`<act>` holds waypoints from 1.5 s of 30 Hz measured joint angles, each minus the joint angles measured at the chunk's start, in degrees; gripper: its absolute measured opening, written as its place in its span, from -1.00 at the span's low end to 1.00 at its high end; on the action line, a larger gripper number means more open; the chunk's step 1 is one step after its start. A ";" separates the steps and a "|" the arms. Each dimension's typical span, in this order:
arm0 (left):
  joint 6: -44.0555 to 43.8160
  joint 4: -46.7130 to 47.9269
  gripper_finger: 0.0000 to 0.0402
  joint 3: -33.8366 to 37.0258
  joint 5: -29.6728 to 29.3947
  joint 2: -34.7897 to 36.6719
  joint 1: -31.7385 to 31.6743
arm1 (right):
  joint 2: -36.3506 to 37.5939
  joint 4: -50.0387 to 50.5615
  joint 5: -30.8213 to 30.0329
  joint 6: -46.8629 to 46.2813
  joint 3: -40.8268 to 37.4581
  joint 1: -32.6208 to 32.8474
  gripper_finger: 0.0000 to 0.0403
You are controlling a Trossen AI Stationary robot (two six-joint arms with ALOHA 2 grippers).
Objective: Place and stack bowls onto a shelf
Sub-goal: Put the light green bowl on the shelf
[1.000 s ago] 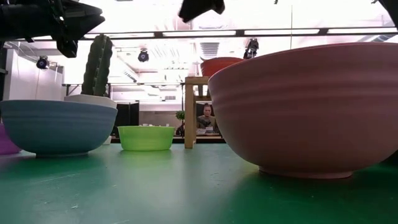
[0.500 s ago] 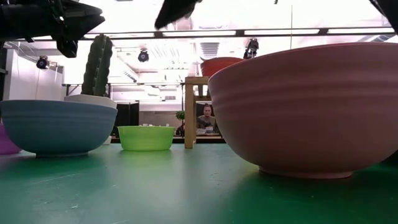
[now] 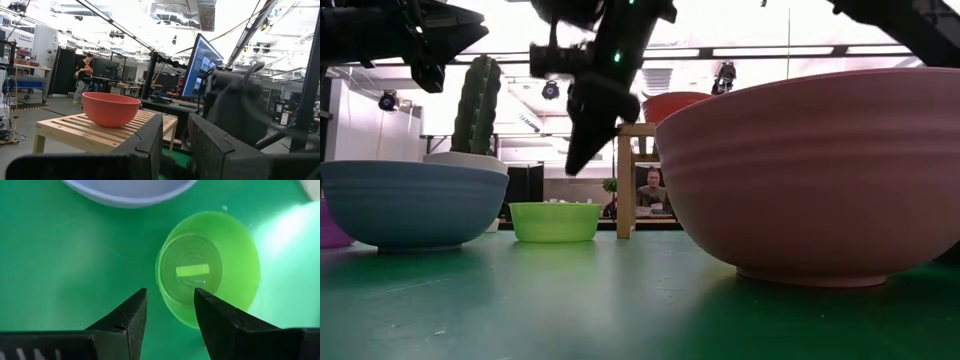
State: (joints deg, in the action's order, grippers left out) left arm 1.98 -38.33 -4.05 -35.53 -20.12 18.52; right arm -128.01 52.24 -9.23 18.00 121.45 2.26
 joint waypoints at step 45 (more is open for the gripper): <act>0.03 0.13 -0.62 0.00 -0.02 -0.04 0.01 | 10.69 13.85 18.67 -14.13 0.04 5.05 -0.96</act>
State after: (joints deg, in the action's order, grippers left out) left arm 2.01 -38.20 -4.05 -35.55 -20.16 18.53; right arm -117.31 66.10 9.43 3.87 121.49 7.31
